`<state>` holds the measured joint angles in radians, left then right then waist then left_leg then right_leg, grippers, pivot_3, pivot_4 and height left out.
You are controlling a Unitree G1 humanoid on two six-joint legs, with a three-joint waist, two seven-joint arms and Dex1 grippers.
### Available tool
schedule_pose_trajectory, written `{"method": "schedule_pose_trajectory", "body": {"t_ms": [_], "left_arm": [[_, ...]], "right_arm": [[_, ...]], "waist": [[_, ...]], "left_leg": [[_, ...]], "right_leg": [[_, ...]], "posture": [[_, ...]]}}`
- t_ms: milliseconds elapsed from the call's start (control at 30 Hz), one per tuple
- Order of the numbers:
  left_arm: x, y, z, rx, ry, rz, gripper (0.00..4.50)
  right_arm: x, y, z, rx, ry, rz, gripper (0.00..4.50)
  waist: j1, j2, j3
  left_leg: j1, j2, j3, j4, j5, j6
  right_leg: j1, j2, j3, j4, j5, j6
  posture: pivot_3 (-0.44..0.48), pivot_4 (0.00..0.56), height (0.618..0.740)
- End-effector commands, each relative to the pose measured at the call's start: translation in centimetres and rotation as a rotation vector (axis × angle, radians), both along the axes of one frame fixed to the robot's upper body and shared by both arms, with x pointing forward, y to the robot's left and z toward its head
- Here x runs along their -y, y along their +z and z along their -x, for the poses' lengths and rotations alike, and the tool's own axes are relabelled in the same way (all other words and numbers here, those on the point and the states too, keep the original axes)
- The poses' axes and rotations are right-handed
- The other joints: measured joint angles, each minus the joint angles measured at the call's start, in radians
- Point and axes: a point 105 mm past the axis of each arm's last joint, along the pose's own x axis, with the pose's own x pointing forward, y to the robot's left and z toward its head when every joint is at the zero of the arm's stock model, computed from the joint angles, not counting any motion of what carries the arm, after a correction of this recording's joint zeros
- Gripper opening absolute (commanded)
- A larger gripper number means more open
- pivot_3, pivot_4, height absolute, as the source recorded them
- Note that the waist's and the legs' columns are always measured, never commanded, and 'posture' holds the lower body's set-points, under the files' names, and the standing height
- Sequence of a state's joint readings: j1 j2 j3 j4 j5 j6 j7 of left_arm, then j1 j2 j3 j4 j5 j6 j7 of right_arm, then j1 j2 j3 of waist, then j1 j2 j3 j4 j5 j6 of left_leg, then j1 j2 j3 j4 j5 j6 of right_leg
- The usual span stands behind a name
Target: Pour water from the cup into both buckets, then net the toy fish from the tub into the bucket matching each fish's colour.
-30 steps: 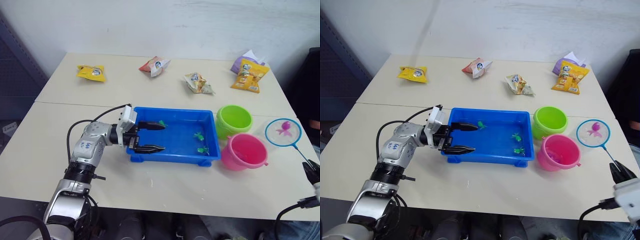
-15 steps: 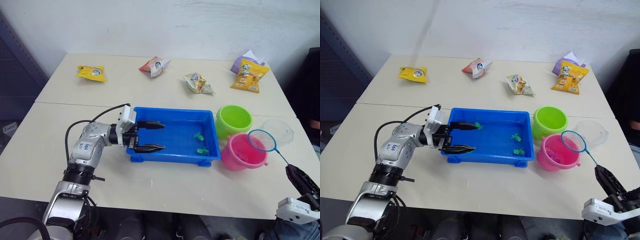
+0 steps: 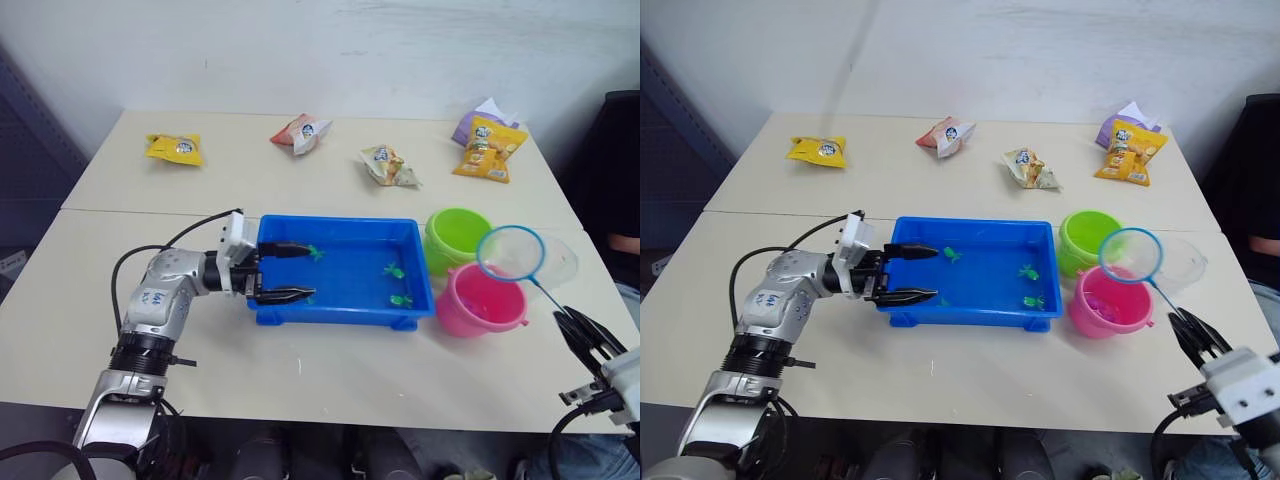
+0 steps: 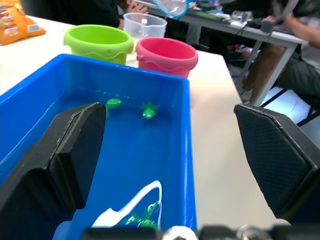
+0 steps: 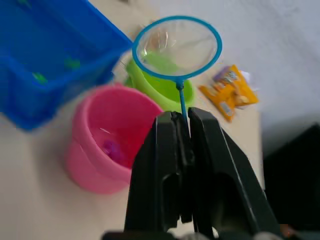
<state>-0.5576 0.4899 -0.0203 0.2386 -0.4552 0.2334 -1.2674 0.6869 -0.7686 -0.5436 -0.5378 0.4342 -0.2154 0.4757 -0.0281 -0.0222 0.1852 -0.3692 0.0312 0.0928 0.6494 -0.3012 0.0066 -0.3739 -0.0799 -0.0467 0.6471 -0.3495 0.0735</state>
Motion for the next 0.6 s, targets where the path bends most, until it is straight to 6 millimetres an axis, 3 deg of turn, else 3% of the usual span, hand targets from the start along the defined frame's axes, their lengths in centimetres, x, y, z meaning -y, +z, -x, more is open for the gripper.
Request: {"method": "schedule_pose_trajectory", "body": {"t_ms": [33,167,367,600], "left_arm": [[-1.6,0.6,0.1,0.054,0.055,0.007,4.42],[-2.7,0.4,0.4,0.062,0.091,-0.009,4.42],[-2.6,0.1,1.3,0.048,0.107,-0.017,4.42],[-1.6,0.0,2.0,0.029,0.073,-0.03,4.42]], "right_arm": [[-2.5,1.8,-1.7,-0.064,0.16,0.07,0.0],[-3.7,1.9,-3.7,-0.111,0.247,0.282,0.0],[-4.2,1.0,-6.9,-0.122,0.416,0.811,0.0],[-6.1,2.4,-9.6,-0.068,0.535,0.987,0.0]], "waist": [[0.0,0.0,0.0],[0.004,0.0,0.0],[0.012,0.0,0.0],[0.015,0.001,0.001]], "left_leg": [[0.0,0.0,0.0,0.0,0.0,0.0],[-0.001,0.0,-0.001,0.0,0.001,-0.001],[-0.003,-0.002,0.0,0.002,0.0,0.0],[-0.003,-0.001,0.0,0.003,0.001,-0.001]], "right_leg": [[0.0,0.0,0.0,0.0,0.0,0.0],[-0.001,0.0,-0.001,0.0,0.0,0.0],[-0.001,-0.002,-0.001,-0.002,0.0,0.001],[-0.002,-0.001,-0.002,-0.002,0.0,0.001]], "posture": [[0.0,0.15,0.738],[0.0,0.15,0.738],[0.0,0.15,0.738],[0.0,0.15,0.738]]}}
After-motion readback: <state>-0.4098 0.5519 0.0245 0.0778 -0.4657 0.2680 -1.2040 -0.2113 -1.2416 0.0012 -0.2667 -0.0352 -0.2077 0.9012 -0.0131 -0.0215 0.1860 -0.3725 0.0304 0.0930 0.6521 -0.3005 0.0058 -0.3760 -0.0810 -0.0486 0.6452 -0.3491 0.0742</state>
